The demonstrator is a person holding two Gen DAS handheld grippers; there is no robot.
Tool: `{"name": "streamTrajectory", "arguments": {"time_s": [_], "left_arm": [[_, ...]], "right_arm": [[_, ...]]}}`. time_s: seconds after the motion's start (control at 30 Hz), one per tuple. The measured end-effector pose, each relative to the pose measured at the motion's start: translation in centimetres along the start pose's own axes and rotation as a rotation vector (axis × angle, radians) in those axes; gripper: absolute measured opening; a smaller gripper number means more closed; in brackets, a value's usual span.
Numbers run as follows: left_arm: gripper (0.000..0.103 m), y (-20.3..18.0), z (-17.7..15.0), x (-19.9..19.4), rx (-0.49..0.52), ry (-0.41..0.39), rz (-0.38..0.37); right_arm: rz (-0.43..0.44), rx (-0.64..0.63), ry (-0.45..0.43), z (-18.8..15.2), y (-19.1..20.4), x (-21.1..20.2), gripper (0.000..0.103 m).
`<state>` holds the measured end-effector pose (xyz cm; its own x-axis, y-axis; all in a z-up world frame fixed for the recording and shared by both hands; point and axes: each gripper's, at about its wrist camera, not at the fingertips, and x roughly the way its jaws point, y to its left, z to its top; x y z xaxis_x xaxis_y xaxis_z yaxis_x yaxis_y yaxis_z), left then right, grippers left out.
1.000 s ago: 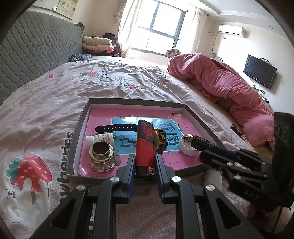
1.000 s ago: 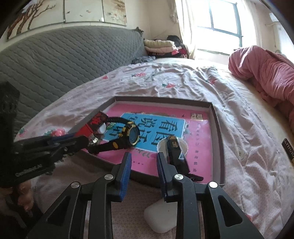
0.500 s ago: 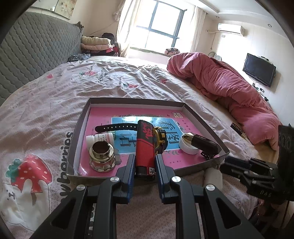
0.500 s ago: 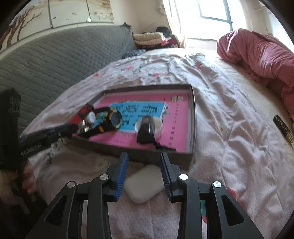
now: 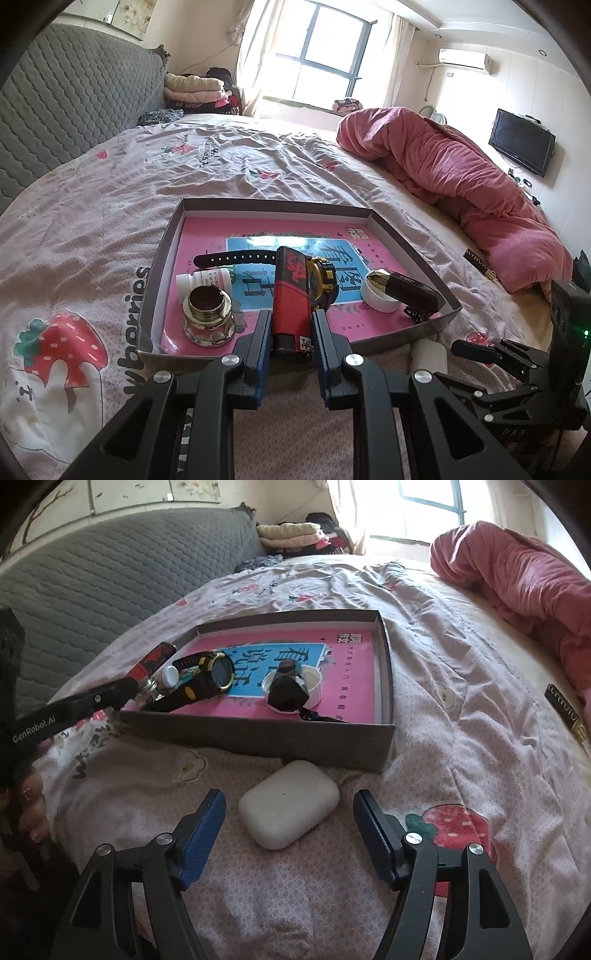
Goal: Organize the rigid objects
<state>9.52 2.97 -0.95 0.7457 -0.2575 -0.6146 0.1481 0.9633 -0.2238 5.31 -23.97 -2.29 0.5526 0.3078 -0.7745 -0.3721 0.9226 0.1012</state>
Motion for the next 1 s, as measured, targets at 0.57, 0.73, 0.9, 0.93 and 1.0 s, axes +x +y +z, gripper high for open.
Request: {"name": "streamTrajectory", "arguments": {"time_s": [0.57, 0.73, 0.9, 0.93, 1.0], "left_arm": [[0.022, 0.4, 0.1, 0.4, -0.011, 0.004, 0.000], [0.022, 0.9, 0.3, 1.3, -0.032, 0.014, 0.014], [0.022, 1.3, 0.4, 1.5, -0.043, 0.013, 0.018], [0.022, 1.4, 0.4, 1.5, -0.045, 0.013, 0.017], [0.022, 1.5, 0.4, 1.5, -0.046, 0.012, 0.017]], "right_arm": [[-0.044, -0.021, 0.008, -0.3, 0.9, 2.6, 0.062], [-0.013, -0.032, 0.005, 0.0, 1.1, 2.0, 0.062], [0.018, -0.066, -0.022, 0.3, 1.9, 0.9, 0.062], [0.025, -0.069, -0.026, 0.4, 2.1, 0.6, 0.062], [0.037, -0.078, -0.043, 0.6, 2.4, 0.1, 0.062]]}}
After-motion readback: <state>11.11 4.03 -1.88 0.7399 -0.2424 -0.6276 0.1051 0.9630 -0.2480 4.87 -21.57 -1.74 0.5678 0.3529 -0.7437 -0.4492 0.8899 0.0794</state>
